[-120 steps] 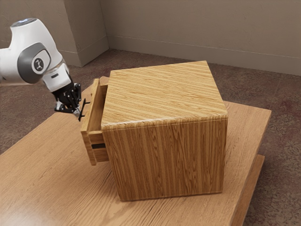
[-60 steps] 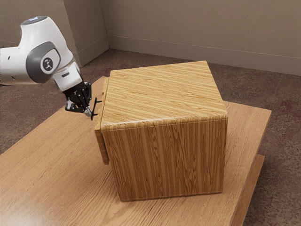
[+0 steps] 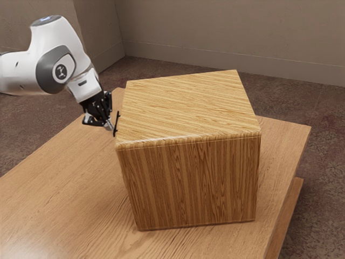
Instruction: Push the drawer handle with one arm to close the drawer
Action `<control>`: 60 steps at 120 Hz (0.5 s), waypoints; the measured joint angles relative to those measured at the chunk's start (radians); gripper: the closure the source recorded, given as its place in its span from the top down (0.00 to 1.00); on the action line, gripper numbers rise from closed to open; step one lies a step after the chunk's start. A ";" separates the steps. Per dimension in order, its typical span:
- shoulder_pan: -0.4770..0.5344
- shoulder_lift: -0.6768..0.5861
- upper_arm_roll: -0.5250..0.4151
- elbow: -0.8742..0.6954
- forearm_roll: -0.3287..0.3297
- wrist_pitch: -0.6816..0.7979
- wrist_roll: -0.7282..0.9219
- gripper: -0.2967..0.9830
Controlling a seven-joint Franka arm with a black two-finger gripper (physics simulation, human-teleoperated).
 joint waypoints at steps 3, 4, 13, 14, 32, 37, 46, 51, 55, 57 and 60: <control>0.001 0.001 -0.003 0.001 0.000 0.001 -0.001 0.15; 0.002 0.001 -0.004 0.001 0.000 0.001 -0.001 0.15; 0.008 0.000 -0.011 0.005 0.000 0.000 -0.005 0.16; 0.008 0.000 -0.011 0.005 0.000 0.000 -0.005 0.16; 0.029 -0.023 0.005 0.025 0.007 -0.033 -0.016 0.16; 0.079 -0.043 0.011 0.054 0.014 -0.075 -0.023 0.16; 0.170 -0.082 0.024 0.113 0.030 -0.172 -0.048 0.28; 0.192 -0.089 0.058 0.131 0.038 -0.226 -0.063 0.36; 0.201 -0.093 0.084 0.138 0.042 -0.265 -0.074 0.42; 0.204 -0.095 0.096 0.140 0.044 -0.284 -0.079 0.44; 0.206 -0.097 0.109 0.142 0.047 -0.310 -0.087 0.48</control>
